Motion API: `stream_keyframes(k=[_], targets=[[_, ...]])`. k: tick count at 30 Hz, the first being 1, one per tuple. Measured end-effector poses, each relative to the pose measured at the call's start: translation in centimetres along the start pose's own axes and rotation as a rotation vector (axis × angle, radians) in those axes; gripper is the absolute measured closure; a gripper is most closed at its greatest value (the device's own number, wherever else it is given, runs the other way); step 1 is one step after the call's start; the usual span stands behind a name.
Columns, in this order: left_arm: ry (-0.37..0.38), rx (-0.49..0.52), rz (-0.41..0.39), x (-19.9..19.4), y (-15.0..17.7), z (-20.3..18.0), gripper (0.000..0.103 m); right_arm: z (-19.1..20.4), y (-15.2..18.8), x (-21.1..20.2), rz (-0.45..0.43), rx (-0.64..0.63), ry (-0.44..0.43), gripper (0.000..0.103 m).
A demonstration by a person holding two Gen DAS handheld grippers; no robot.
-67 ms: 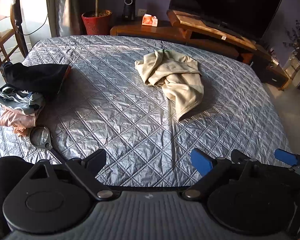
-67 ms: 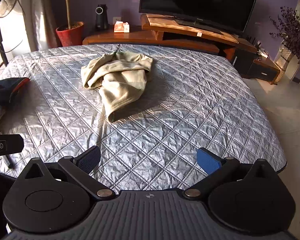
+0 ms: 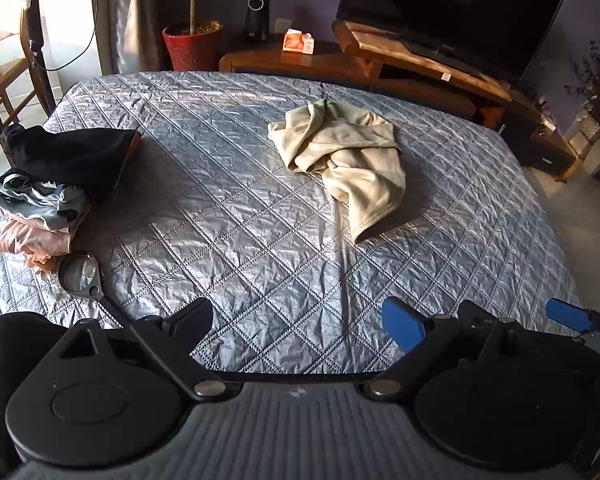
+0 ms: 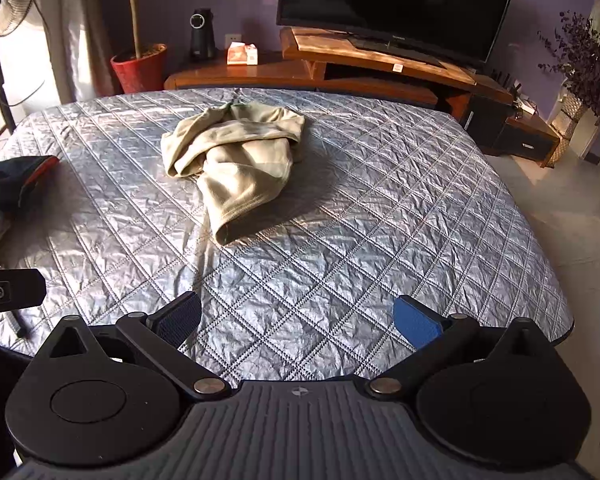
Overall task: Fold clothes
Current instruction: 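Carry both tools toward the crumpled beige fleece garment on the bed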
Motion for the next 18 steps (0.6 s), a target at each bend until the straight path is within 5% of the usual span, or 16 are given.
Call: stream_keyframes(k=[18], targets=[[-0.039,0.013,0.029,1.8,0.9,0.4,0.01,0.4,-0.3,1.0,0.025,-0.022,-0.004,0.0]])
Point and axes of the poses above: each gripper's, at about its wrist camera, not at the fingertips, and x roughly the way its jaws point, z to its left, y to its underside, the point moved 10 cm from there along x, roughly the way its jaws point, and after that the axes turned 13 degrees about y, right-handed, at the moved point
